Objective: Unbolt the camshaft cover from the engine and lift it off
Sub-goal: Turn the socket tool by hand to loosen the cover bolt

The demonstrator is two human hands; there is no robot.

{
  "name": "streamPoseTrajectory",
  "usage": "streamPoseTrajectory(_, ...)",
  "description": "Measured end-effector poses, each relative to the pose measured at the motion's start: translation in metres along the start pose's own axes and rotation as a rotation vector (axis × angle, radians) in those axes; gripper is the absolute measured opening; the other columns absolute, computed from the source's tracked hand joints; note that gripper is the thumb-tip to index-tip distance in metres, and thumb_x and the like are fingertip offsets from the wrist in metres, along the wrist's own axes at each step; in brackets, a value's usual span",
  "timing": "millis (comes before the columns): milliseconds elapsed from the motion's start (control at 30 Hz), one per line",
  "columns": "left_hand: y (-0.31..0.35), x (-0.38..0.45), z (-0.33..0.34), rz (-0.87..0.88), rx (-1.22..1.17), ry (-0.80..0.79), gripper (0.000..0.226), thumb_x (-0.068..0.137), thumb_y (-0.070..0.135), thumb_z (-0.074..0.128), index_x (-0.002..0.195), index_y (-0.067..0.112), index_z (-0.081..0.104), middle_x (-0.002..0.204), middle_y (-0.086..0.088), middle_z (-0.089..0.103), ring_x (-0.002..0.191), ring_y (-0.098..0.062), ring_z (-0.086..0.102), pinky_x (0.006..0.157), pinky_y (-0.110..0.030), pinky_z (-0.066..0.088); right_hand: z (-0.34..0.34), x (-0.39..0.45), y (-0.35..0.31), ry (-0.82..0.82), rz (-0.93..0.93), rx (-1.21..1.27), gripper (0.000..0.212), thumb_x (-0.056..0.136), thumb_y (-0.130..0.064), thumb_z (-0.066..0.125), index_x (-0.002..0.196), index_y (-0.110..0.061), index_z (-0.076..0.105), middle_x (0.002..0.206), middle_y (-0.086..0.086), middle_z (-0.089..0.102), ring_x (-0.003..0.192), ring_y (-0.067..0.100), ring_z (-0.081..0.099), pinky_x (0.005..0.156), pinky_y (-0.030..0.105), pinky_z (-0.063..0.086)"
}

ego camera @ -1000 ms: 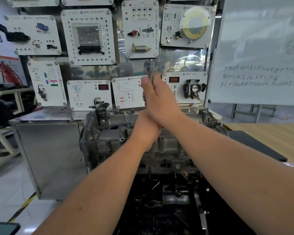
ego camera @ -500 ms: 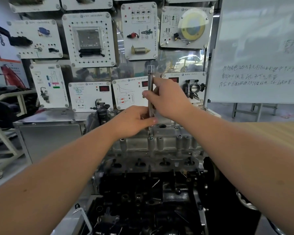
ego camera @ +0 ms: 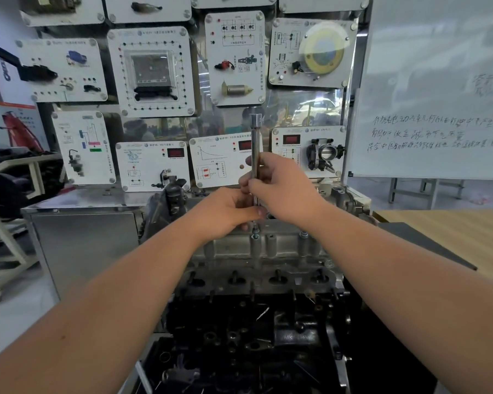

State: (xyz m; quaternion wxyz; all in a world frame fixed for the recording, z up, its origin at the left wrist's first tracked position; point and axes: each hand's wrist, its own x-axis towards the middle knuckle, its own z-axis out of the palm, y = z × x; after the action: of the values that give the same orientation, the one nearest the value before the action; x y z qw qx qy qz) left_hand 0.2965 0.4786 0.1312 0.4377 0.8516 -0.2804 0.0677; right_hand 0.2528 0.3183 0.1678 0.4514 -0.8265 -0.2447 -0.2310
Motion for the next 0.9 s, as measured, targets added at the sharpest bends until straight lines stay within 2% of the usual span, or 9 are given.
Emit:
streamPoseTrajectory(133,0.002,-0.003,0.008,0.041,0.172,0.082,0.038,0.091,0.042,0.073,0.076,0.01,0.059,0.051,0.014,0.047,0.047,-0.004,0.041,0.056,-0.031,0.034,0.005,-0.001,0.005,0.101,-0.071,-0.188,0.013,0.092,-0.02,0.068,0.101,-0.013,0.073,0.088,0.001,0.073,0.085,0.019,0.067,0.08,0.04,0.056)
streamPoseTrajectory(267,0.006,-0.005,0.012,0.012,0.194,0.101,0.032,0.088,0.047,0.073,0.074,0.025,0.056,0.047,0.018,0.048,0.044,0.0,0.041,0.057,-0.032,0.032,-0.001,0.007,-0.004,0.068,-0.112,-0.29,0.031,0.086,-0.013,0.07,0.117,-0.018,0.068,0.08,-0.006,0.067,0.075,0.008,0.062,0.069,0.025,0.053)
streamPoseTrajectory(333,0.009,-0.007,0.01,-0.005,0.13,0.086,0.038,0.08,0.058,0.073,0.081,0.02,0.066,0.056,0.012,0.056,0.054,-0.003,0.049,0.062,-0.034,0.039,-0.004,0.009,-0.008,0.0,-0.144,-0.319,0.043,0.086,-0.009,0.069,0.127,-0.02,0.062,0.079,-0.008,0.065,0.073,0.004,0.06,0.065,0.019,0.048)
streamPoseTrajectory(400,0.011,-0.009,0.009,-0.016,0.053,0.087,0.063,0.067,0.066,0.067,0.094,0.011,0.073,0.081,-0.013,0.071,0.072,-0.024,0.065,0.077,-0.044,0.05,-0.005,0.01,-0.01,-0.051,-0.157,-0.31,0.037,0.086,-0.006,0.066,0.121,-0.016,0.062,0.082,-0.003,0.068,0.075,0.011,0.064,0.069,0.03,0.054)
streamPoseTrajectory(500,0.013,-0.012,0.01,-0.005,0.015,0.084,0.062,0.064,0.06,0.07,0.104,0.013,0.073,0.102,-0.021,0.073,0.101,-0.039,0.068,0.099,-0.059,0.051,-0.004,0.008,-0.008,-0.056,-0.147,-0.268,0.028,0.088,-0.005,0.064,0.114,-0.013,0.062,0.088,0.001,0.071,0.083,0.018,0.067,0.08,0.042,0.056)
streamPoseTrajectory(567,0.011,-0.012,0.006,0.008,-0.067,0.087,0.048,0.07,0.044,0.075,0.112,0.021,0.069,0.106,-0.011,0.075,0.104,-0.028,0.07,0.1,-0.05,0.053,-0.004,0.007,-0.005,-0.022,-0.123,-0.234,0.024,0.088,-0.009,0.068,0.111,-0.013,0.063,0.09,0.001,0.071,0.084,0.019,0.067,0.083,0.043,0.055)
streamPoseTrajectory(633,0.012,-0.015,-0.001,0.005,-0.201,0.105,0.043,0.078,0.04,0.069,0.119,0.032,0.06,0.109,0.008,0.075,0.101,-0.008,0.07,0.088,-0.033,0.055,-0.005,0.006,-0.002,0.002,-0.086,-0.198,0.017,0.088,-0.013,0.072,0.104,-0.012,0.064,0.089,0.002,0.07,0.084,0.021,0.066,0.082,0.045,0.056)
streamPoseTrajectory(800,0.048,-0.01,-0.026,0.073,-0.325,0.384,0.042,0.101,0.059,0.044,0.134,0.034,0.045,0.128,0.011,0.066,0.115,-0.007,0.064,0.103,-0.044,0.047,-0.003,0.002,0.011,0.025,-0.043,-0.105,0.015,0.087,-0.02,0.077,0.088,-0.013,0.065,0.078,0.0,0.067,0.073,0.02,0.065,0.076,0.04,0.057)
streamPoseTrajectory(900,0.09,0.006,-0.033,0.085,-0.445,0.412,0.032,0.103,0.056,0.045,0.118,0.03,0.056,0.098,0.017,0.076,0.09,-0.003,0.073,0.086,-0.036,0.057,0.007,-0.006,0.027,0.019,0.021,-0.03,0.018,0.089,-0.025,0.076,0.08,-0.016,0.063,0.066,-0.006,0.059,0.057,0.008,0.051,0.06,0.026,0.049)
